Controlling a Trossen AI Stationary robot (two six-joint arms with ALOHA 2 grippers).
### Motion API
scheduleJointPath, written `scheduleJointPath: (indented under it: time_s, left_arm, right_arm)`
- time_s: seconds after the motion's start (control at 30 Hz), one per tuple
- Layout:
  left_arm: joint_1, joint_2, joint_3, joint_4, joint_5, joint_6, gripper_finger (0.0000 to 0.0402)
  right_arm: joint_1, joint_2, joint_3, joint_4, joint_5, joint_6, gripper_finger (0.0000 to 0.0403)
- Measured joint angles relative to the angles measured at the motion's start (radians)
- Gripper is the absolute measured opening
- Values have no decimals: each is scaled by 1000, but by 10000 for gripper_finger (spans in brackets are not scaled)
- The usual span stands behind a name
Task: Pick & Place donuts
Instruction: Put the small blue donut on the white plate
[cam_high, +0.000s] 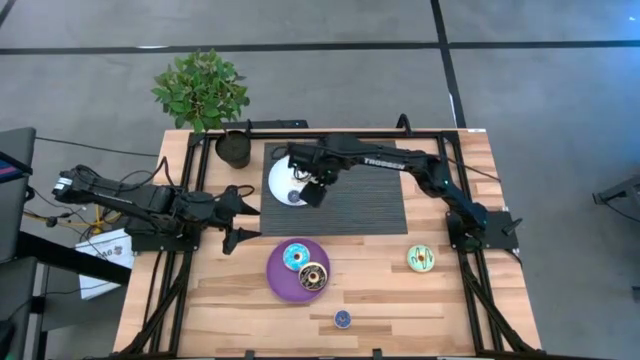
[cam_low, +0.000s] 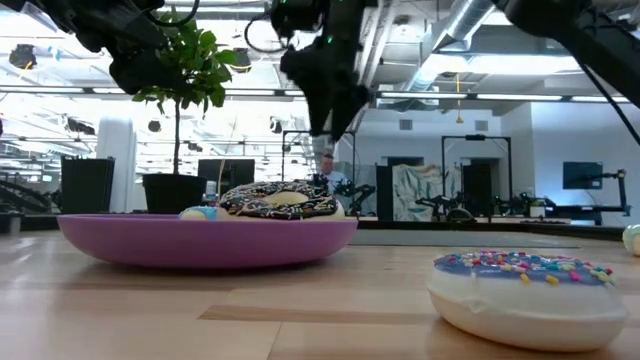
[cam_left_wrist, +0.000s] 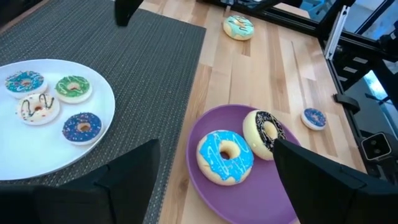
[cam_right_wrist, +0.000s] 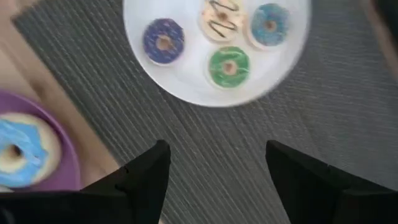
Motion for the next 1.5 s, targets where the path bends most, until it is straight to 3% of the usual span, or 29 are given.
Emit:
scheduleJointPath:
  time_s: [0.1, 0.2, 0.53, 0.73, 0.9, 1.17, 1.3, 1.5]
  left_arm:
    - [0, 0, 0, 0, 0, 0, 306]
    - [0, 0, 0, 1, -4, -1, 306]
    - [0, 0, 0, 1, -6, -13, 306]
    - [-27, 0, 0, 14, -14, 1, 306]
    - [-91, 23, 4, 61, -107, 0, 306]
    - [-201, 251, 141, 16, -195, 54, 306]
    - [-223, 420, 252, -24, -180, 108, 306]
    - [-233, 707, 502, -117, -187, 145, 306]
  right_arm:
    - [39, -29, 0, -27, 64, 1, 239]
    - [78, -58, 0, -19, 40, 5, 207]
    - [224, -88, 0, -16, 69, 38, 14]
    - [318, -94, -35, 58, 82, -18, 4]
    - [360, -202, -352, 315, 43, -8, 1]
    - [443, -634, -1115, 792, 11, 252, 0]
    - [514, -840, -1378, 859, 13, 438, 0]
    - [667, -1070, -1615, 862, 92, 599, 0]
